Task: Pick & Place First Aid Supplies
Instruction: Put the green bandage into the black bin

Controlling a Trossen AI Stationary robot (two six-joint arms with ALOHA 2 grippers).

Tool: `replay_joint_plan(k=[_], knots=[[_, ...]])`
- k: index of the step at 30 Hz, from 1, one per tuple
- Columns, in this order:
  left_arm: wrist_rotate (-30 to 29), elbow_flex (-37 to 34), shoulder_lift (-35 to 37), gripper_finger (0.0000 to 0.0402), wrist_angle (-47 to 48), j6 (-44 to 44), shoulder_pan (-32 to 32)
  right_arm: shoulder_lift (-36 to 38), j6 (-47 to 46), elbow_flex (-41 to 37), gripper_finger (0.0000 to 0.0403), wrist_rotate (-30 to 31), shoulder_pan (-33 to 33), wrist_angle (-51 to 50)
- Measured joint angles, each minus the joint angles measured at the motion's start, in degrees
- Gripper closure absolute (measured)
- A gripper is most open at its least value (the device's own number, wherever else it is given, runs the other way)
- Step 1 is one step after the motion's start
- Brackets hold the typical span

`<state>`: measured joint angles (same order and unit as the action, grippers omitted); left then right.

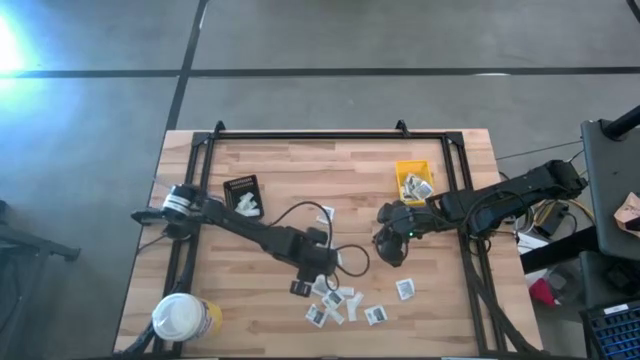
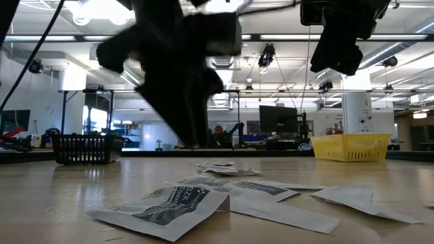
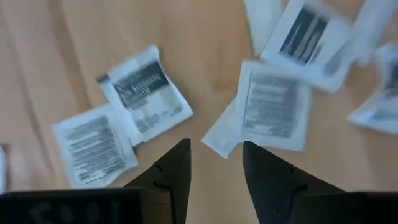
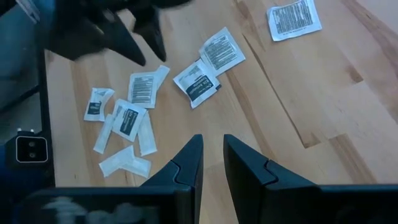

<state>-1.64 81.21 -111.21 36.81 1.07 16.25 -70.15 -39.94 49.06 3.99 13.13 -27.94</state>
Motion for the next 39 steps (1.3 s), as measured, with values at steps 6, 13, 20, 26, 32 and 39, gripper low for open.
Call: replay_joint_plan(k=[6,13,20,26,32,39], knots=[[0.1,0.2,-3.1,0.0264,-0.6,2.9,-0.1,0.0,-0.1,0.0,0.0342,0.0,0.1,0.0],[0.1,0.1,-4.5,0.0264,-1.8,3.6,-0.3,0.0,-0.2,0.0,0.0342,0.0,0.2,0.0],[0.1,0.1,-4.6,0.0264,-2.5,3.9,-0.8,0.0,-0.1,0.0,0.0342,0.0,0.2,0.0],[0.6,-1.4,-4.4,0.0264,-3.3,3.5,-1.2,0.0,-0.1,0.0,0.0342,0.0,0.2,0.0],[0.5,-1.3,-3.5,0.0272,-2.0,3.3,-1.2,0.0,-0.1,0.0,0.0342,0.0,0.2,0.0],[0.2,-0.9,-1.5,0.0284,-2.3,3.3,-1.3,0.0,0.0,0.0,0.0342,0.0,0.3,-0.1]])
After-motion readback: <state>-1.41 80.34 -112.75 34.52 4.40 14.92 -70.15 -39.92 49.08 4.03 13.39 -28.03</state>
